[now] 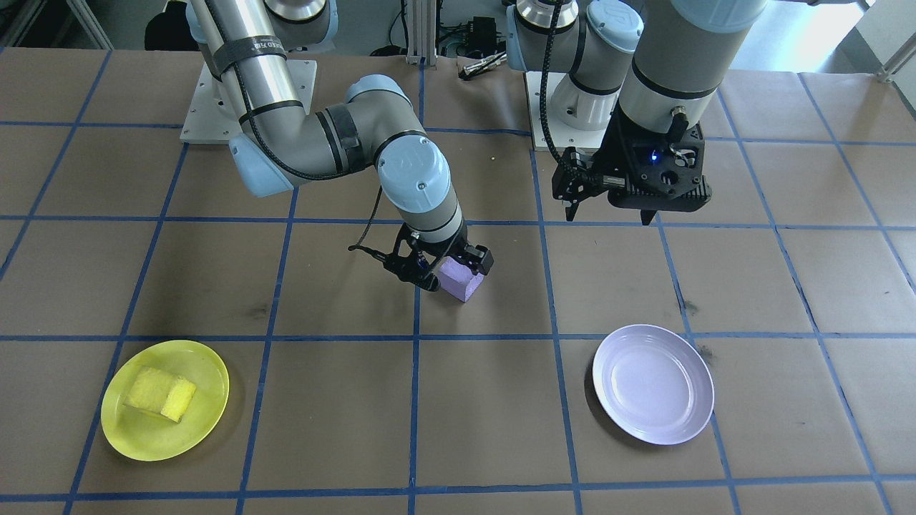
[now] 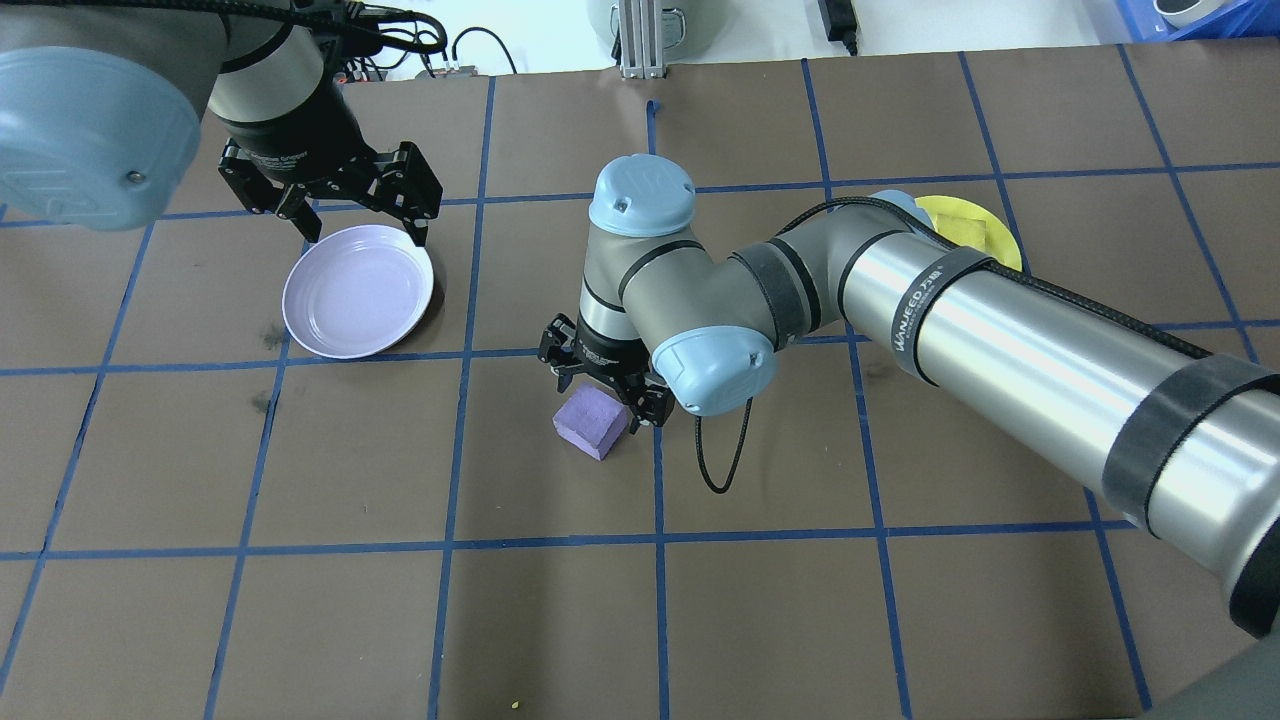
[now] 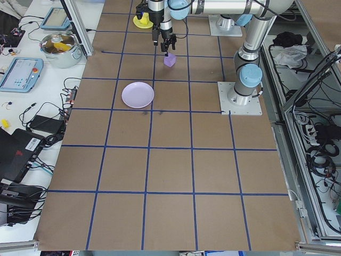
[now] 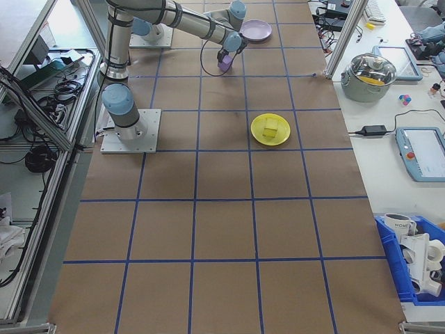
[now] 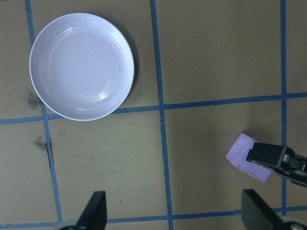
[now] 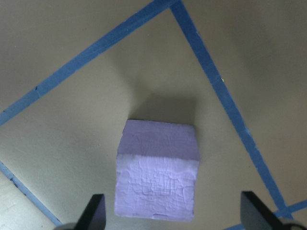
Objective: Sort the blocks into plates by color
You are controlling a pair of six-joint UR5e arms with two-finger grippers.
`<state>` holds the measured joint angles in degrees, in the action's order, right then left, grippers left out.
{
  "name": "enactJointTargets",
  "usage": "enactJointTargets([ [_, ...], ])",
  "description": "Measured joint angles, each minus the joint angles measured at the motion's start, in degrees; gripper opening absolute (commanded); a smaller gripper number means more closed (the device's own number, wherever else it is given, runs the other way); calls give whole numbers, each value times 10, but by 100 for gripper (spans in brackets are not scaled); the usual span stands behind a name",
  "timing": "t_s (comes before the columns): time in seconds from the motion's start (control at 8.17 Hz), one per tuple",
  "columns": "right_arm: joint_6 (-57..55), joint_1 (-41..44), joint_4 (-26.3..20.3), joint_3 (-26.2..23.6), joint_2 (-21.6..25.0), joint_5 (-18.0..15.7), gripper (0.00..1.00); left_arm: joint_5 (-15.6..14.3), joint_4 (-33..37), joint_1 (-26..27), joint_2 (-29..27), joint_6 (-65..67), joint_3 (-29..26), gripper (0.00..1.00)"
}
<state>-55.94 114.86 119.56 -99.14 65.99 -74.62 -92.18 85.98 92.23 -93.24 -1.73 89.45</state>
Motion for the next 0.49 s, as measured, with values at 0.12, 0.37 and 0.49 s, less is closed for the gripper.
enactJointTargets([
  [0.12,16,-5,-6,0,10,-8,100,1,1,2,0,5,0,100],
  [0.37,81,-37,-53,-1,47,-37,100,6,-3,4,-6,-3,0,100],
  [0.49,138,-67,-100,-1,75,-51,100,14,-1,5,-9,-12,0,100],
])
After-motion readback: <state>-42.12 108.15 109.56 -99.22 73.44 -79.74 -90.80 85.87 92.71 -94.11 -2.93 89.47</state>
